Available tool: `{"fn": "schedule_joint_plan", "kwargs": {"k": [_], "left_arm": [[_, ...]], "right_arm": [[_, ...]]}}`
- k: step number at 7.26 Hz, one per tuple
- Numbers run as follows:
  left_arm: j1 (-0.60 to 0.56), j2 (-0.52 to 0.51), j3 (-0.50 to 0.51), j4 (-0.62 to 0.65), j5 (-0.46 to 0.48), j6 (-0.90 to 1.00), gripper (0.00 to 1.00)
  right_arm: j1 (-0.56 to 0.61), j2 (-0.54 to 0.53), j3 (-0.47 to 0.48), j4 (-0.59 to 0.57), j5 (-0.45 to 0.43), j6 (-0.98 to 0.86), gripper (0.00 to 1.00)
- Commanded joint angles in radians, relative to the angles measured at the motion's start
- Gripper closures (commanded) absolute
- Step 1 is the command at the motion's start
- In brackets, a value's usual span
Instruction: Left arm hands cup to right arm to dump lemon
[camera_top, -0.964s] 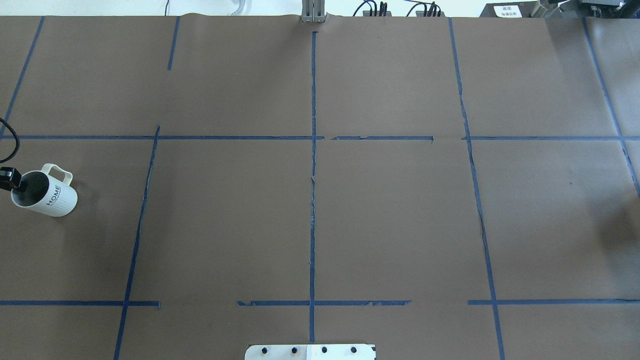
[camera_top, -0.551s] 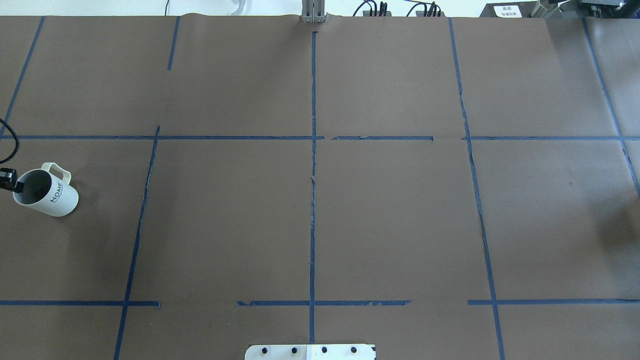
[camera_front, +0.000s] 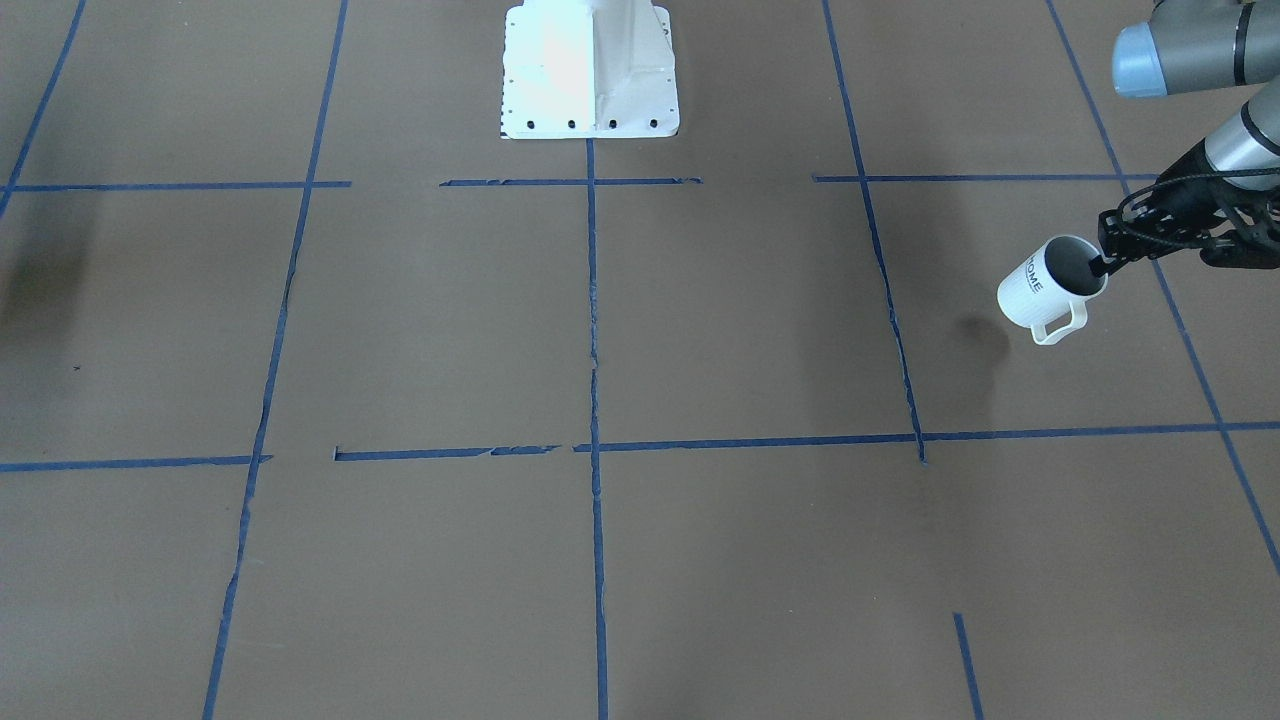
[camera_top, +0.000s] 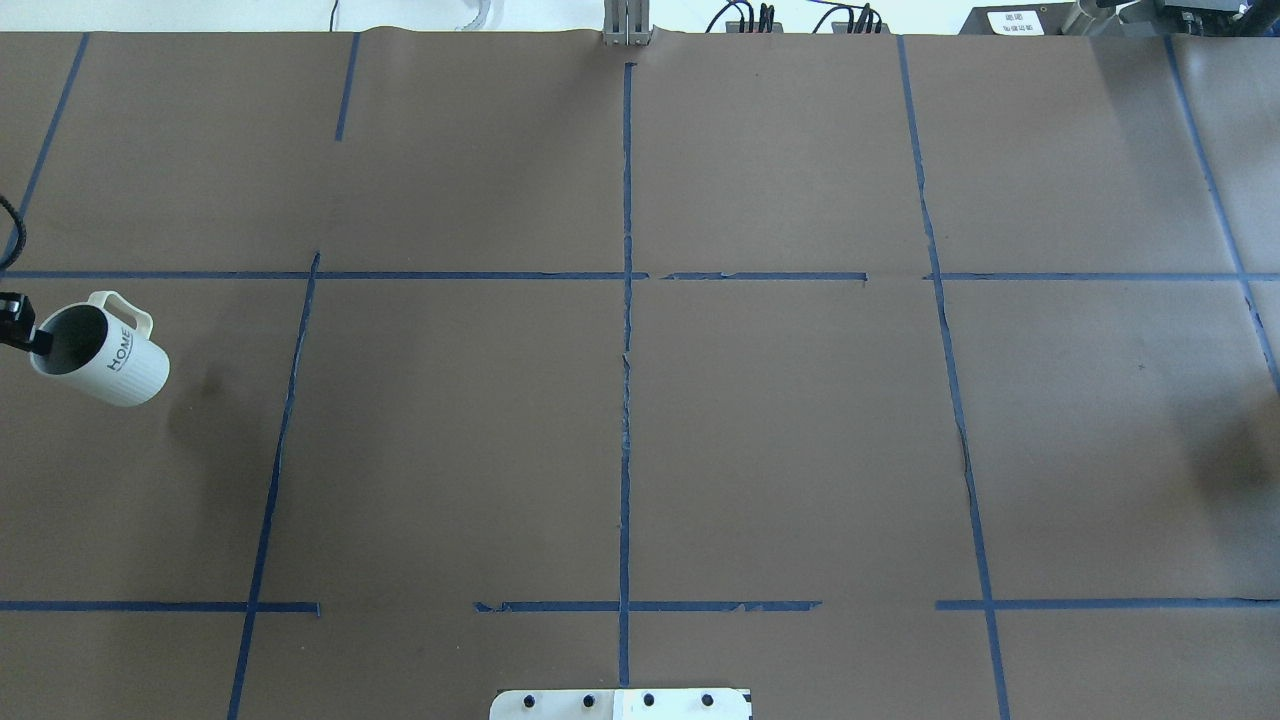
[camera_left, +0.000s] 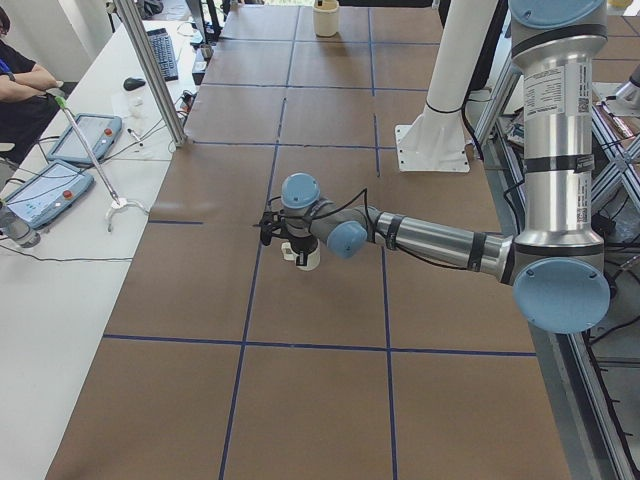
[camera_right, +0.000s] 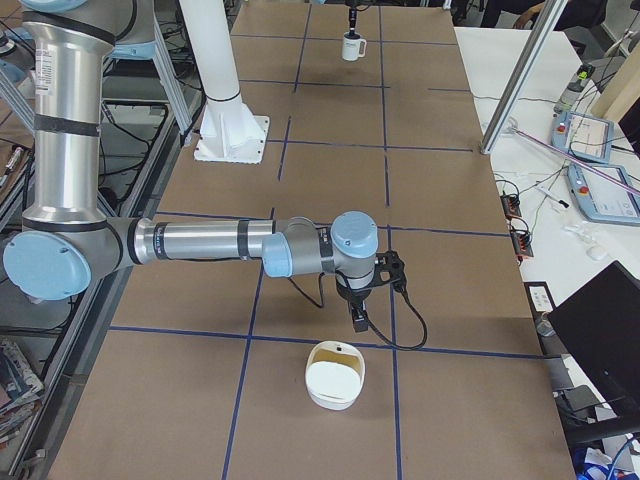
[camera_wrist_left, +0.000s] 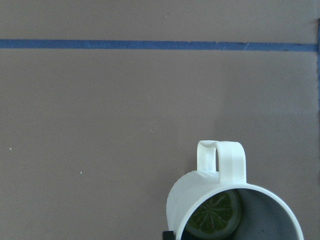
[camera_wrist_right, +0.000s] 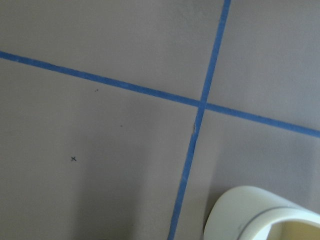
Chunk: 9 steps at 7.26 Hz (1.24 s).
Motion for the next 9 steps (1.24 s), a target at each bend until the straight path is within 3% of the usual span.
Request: {"fn": "schedule_joint_plan", "kwargs": {"k": [1,2,4,5,6,8,9], "left_arm": [[-0.006,-0.176,-0.083,0.326,-0.002,-0.007,1.00],[-0.006,-0.229,-0.102,0.410,0.000,-0.011,1.00],[0.008,-0.360,-0.068,0.485,-0.003,-0.090,1.00],[0.047,-0.434,-0.045,0.530,-0.005,-0.131,1.00],[0.076,-0.485,-0.021,0.532,-0.005,-0.189,1.00],[0.132,-0.562,0.004,0.530,-0.002,-0.378,1.00],[0.176,-0.626,0.034,0.524,0.000,-0.520,1.00]], "right_arm": [[-0.099,0.004,0.004,0.292,0.002,0.167,0.01],[-0.150,0.066,-0.030,0.417,-0.001,0.186,0.01],[-0.255,0.218,-0.059,0.436,-0.001,0.220,0.01],[-0.340,0.343,-0.081,0.430,-0.003,0.229,0.01],[-0.397,0.428,-0.113,0.433,-0.015,0.321,0.04],[-0.564,0.494,-0.109,0.514,-0.267,0.374,0.04],[-0.618,0.513,-0.113,0.578,-0.326,0.385,0.00]]}}
